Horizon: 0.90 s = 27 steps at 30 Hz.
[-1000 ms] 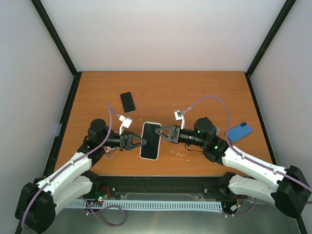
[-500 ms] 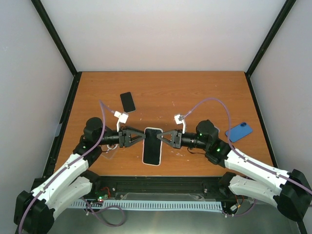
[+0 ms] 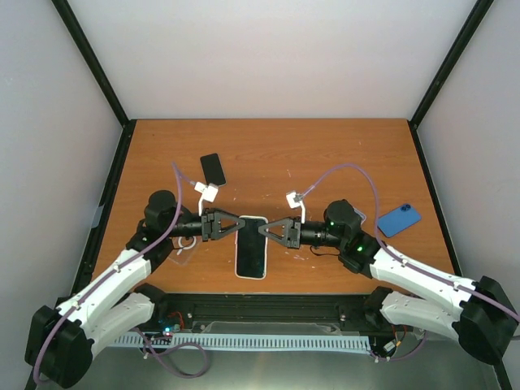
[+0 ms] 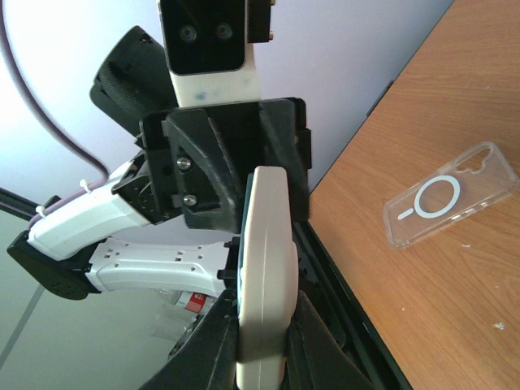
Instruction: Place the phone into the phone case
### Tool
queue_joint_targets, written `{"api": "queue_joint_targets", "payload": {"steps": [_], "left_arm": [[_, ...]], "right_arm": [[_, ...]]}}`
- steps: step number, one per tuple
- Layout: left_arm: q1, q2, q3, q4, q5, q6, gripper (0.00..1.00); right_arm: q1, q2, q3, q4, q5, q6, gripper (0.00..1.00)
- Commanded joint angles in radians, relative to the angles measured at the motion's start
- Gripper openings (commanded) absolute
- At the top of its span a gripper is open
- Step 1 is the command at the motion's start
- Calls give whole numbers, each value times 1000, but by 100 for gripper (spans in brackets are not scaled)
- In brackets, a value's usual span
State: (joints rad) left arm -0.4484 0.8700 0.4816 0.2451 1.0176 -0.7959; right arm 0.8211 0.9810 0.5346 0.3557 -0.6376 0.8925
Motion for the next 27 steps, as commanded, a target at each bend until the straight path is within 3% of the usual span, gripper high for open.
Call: {"api": "queue_joint_targets", "payload": {"steps": [1, 3, 6, 14, 17, 22, 27], "left_arm": [[-6, 4, 45, 6, 3, 27, 16], [-6, 6, 54, -27, -26, 42, 4], [-6, 5, 56, -48, -51, 46, 0], [-6, -48, 18, 76, -160, -123, 0], [-5, -53, 8, 111, -197, -159, 0], [-6, -62, 11, 119, -268, -174, 1], [-6, -70, 13, 101, -334, -171, 0]], "right_arm": [[6, 9, 11, 104, -20, 17, 3], [6, 9, 14, 82, -2, 8, 3], [6, 16, 16, 28, 42, -4, 8], [8, 6, -102, 115, 29, 65, 51], [13, 11, -126, 118, 16, 66, 59], [36, 19, -141, 122, 7, 69, 58], [38, 12, -166, 152, 15, 97, 46]]}}
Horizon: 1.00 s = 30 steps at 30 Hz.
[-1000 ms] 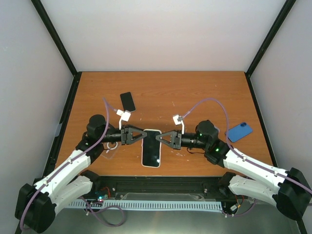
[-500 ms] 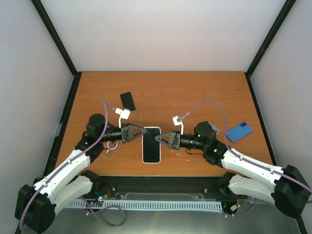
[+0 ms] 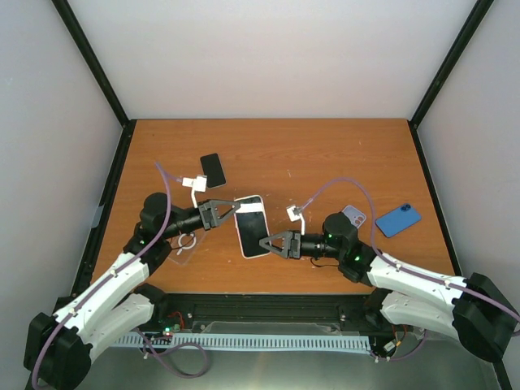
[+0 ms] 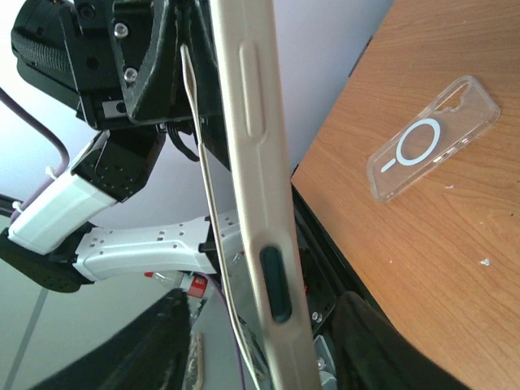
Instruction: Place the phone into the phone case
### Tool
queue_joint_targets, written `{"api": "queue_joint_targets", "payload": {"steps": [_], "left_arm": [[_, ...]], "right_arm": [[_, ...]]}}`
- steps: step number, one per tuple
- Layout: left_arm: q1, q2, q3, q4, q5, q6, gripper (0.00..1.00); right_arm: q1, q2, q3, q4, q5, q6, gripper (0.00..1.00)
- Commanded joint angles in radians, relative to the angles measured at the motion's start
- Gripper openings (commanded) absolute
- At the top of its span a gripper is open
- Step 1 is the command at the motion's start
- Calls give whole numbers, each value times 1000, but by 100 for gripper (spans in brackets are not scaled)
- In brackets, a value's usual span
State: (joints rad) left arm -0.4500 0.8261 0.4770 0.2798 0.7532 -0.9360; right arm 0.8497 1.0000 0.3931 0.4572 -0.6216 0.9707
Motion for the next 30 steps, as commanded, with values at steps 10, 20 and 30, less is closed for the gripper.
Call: {"api": "queue_joint_targets", "payload": {"steps": [10, 20, 30], "left_arm": [[-5, -27, 17, -28, -151, 47, 0], [-4, -38, 12, -46, -138, 41, 1], [-5, -107, 16, -247, -269, 82, 89]], "right_arm": [[9, -70, -56, 25, 52, 75, 6], [9, -75, -47, 9, 93, 71, 3], [6, -82, 3, -185, 263, -18, 3]]}}
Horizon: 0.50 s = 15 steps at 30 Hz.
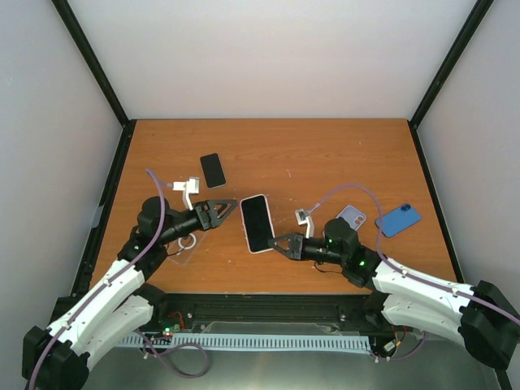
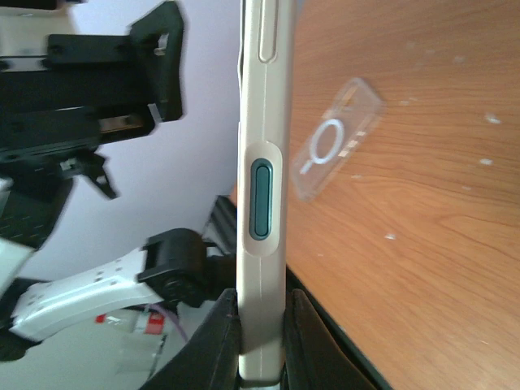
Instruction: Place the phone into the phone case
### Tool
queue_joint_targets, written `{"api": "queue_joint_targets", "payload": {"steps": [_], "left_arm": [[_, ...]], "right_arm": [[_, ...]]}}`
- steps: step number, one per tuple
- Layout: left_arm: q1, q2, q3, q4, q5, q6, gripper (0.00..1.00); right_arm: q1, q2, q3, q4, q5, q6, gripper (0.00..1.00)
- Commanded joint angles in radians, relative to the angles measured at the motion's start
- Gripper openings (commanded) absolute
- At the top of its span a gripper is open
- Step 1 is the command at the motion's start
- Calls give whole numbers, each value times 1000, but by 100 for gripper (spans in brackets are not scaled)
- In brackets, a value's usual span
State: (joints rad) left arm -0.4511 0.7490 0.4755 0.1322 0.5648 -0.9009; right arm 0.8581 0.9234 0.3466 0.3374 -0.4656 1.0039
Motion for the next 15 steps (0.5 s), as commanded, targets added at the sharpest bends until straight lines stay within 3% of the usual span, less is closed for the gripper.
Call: {"api": "queue_joint_targets", "payload": {"steps": [1, 8, 15], "left_arm": [[-3, -36, 20, -119, -94, 52, 97], [-3, -66, 32, -247, -193, 99, 99], [-3, -81, 38, -330, -218, 146, 100]], "right_arm": [[-3, 7, 58, -78, 117, -60, 3], [-30, 148, 126, -89, 161, -98, 3], [-96, 391, 202, -40, 148, -104, 3]]}}
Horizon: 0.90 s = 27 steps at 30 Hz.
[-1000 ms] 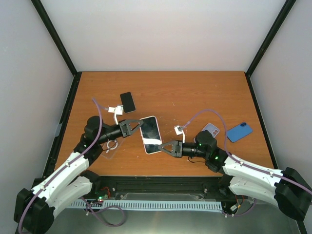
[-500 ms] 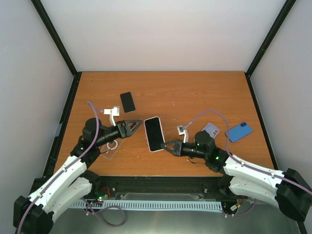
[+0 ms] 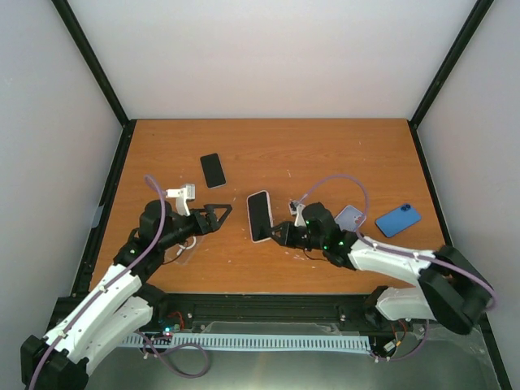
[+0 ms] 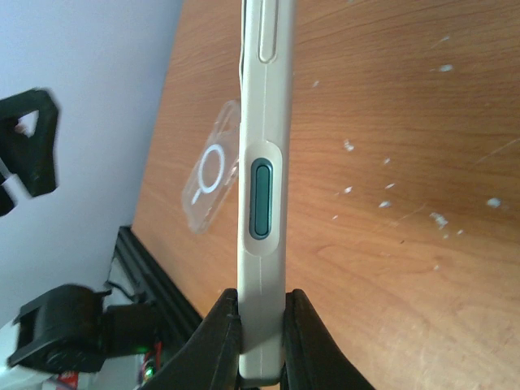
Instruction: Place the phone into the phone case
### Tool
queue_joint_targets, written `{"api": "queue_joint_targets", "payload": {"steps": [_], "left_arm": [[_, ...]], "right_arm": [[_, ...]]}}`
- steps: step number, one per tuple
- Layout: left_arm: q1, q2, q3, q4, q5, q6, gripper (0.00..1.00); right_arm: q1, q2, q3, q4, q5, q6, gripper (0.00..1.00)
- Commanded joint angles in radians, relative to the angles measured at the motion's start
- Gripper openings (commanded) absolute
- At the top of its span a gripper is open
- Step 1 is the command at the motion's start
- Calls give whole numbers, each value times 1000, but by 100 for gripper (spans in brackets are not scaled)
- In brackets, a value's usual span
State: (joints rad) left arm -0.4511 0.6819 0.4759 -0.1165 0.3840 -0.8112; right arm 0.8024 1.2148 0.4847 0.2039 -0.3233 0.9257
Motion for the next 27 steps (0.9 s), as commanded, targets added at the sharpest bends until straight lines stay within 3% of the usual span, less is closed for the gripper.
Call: {"api": "queue_joint_targets", "payload": {"steps": [1, 10, 18, 22, 27], "left_arm": [[-2, -15, 39, -91, -40, 63, 99], [-4, -47, 31, -123, -55, 84, 100], [-3, -58, 18, -119, -52, 86, 100], [-3, -66, 21, -124, -51, 84, 100], [-3, -82, 20, -129, -55, 83, 100]], "right_arm": [[-47, 138, 72, 116, -12, -21, 3], [-65, 358, 109, 288, -45, 25, 3], [-76, 462, 112, 313, -27, 60, 5], [-75, 480, 114, 269, -21, 68, 11], [-75, 437, 125, 138, 22, 60, 32]]}}
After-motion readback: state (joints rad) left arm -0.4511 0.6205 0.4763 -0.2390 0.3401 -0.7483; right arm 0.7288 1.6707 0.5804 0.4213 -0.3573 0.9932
